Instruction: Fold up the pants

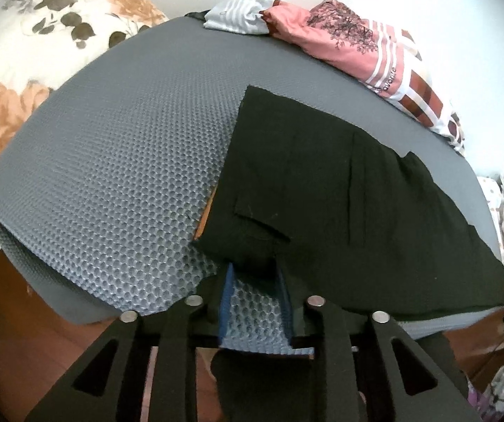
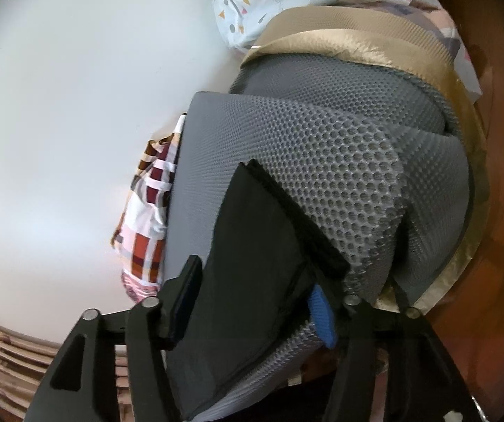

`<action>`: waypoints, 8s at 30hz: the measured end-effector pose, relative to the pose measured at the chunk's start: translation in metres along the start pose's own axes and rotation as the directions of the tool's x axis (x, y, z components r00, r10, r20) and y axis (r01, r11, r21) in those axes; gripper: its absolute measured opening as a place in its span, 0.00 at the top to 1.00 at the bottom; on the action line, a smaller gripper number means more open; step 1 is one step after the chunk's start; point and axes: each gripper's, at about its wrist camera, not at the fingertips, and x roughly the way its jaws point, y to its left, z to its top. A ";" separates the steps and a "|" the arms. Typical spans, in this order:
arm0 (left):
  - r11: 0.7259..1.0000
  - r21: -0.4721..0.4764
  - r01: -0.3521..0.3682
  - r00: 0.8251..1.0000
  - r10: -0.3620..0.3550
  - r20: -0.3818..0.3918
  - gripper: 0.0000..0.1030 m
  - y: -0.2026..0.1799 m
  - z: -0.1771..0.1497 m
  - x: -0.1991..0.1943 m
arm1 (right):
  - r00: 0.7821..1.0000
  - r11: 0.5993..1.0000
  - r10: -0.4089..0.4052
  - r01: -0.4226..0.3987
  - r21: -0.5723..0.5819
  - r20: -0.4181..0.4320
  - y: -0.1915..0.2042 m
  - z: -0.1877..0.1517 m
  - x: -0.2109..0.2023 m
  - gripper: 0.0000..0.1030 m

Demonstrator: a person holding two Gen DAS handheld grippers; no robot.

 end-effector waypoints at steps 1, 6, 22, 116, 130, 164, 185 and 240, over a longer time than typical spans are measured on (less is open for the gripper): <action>1.000 -0.004 0.006 1.000 -0.006 0.000 0.71 0.001 0.000 -0.001 | 1.000 1.000 0.014 -0.014 0.009 -0.001 -0.001 0.000 0.000 0.39; 0.995 -0.057 -0.083 0.994 0.087 0.066 0.56 0.005 -0.001 -0.022 | 0.999 0.999 0.039 -0.038 0.032 -0.014 -0.003 0.001 0.000 0.39; 0.948 0.279 -0.154 0.986 0.131 0.100 0.33 -0.094 0.001 0.016 | 0.926 0.955 0.144 -0.223 -0.197 -0.348 0.094 -0.133 0.062 0.37; 0.949 0.257 -0.184 0.981 0.160 0.110 0.00 -0.106 -0.018 0.051 | 0.998 0.993 0.032 -0.025 -0.117 0.054 -0.039 0.014 -0.038 0.49; 0.948 0.259 -0.185 0.981 0.161 0.111 0.00 -0.107 -0.018 0.051 | 0.986 0.986 0.146 -0.151 -0.076 -0.075 -0.022 -0.010 -0.006 0.40; 0.947 0.262 -0.184 0.981 0.159 0.115 0.00 -0.107 -0.019 0.051 | 0.994 0.994 0.086 -0.081 -0.071 0.072 -0.030 0.009 -0.044 0.32; 0.947 0.265 -0.183 0.981 0.158 0.116 0.00 -0.106 -0.019 0.050 | 0.992 0.989 0.121 -0.124 -0.076 -0.044 -0.029 -0.003 -0.015 0.24; 0.942 0.279 -0.186 0.980 0.156 0.126 0.00 -0.104 -0.021 0.046 | 0.857 0.631 -0.267 -0.190 -0.752 -0.440 0.207 -0.326 0.227 0.88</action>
